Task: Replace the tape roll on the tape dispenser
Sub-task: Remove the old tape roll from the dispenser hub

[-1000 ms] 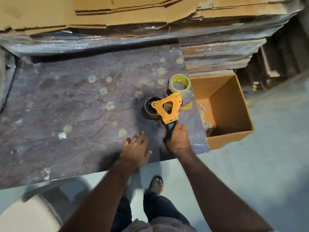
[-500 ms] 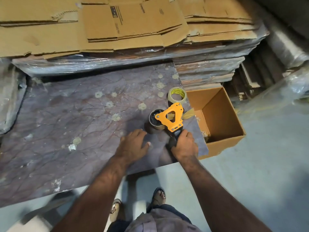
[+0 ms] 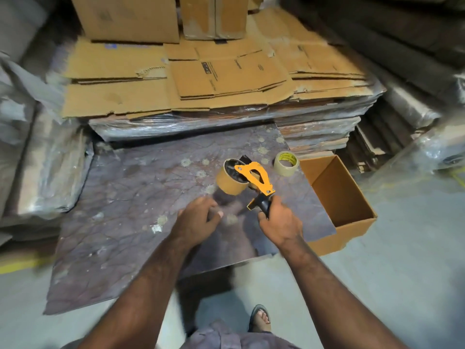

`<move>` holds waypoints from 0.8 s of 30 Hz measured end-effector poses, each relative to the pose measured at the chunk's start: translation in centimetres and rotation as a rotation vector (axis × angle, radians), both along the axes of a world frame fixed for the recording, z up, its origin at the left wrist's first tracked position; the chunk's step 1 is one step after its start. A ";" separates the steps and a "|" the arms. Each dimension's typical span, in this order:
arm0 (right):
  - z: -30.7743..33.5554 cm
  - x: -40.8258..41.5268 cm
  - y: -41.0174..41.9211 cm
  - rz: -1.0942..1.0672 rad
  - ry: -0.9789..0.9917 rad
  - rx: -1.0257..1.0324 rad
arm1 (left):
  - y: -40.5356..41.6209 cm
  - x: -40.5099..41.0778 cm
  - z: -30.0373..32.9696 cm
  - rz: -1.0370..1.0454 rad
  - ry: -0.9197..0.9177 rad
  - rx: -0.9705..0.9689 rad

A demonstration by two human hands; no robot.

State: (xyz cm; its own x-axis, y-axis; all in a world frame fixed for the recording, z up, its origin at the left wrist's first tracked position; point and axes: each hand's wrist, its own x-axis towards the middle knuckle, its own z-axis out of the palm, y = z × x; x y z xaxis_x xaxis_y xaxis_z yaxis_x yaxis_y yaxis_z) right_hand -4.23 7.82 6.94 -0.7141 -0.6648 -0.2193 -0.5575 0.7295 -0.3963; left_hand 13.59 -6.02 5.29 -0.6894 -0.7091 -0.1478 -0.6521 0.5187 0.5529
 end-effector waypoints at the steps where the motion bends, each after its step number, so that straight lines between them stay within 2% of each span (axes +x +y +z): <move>1: 0.5 0.8 -0.3 0.002 -0.020 -0.030 | -0.2 0.9 0.1 0.014 0.034 -0.009; 9: 1.7 6.2 -1.4 -0.042 -0.146 -0.176 | -0.4 5.8 -0.2 0.060 0.106 0.004; 11: 1.7 6.9 -1.3 -0.100 -0.330 -0.289 | -0.7 6.5 0.2 0.065 0.118 0.018; 13: 1.9 7.5 -1.3 -0.206 -0.626 -0.443 | -1.2 6.5 1.0 0.098 0.179 0.066; 18: 3.3 7.7 0.2 -0.355 -1.322 -0.624 | -1.9 5.2 3.6 0.266 0.502 0.220; 21: 3.2 7.0 1.5 -0.366 -1.516 -0.704 | -1.8 4.3 4.5 0.322 0.697 0.356; 24: 3.1 6.3 2.6 -0.380 -1.595 -0.781 | -1.0 3.3 5.5 0.335 0.761 0.460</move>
State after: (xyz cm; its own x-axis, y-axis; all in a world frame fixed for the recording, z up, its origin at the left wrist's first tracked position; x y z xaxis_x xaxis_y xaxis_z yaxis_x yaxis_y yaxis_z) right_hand 2.11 10.39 10.00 -0.2755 -0.8075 -0.5216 0.7912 0.1178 -0.6001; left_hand 16.89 -7.04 10.78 -0.4872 -0.8714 -0.0565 -0.1080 -0.0041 0.9941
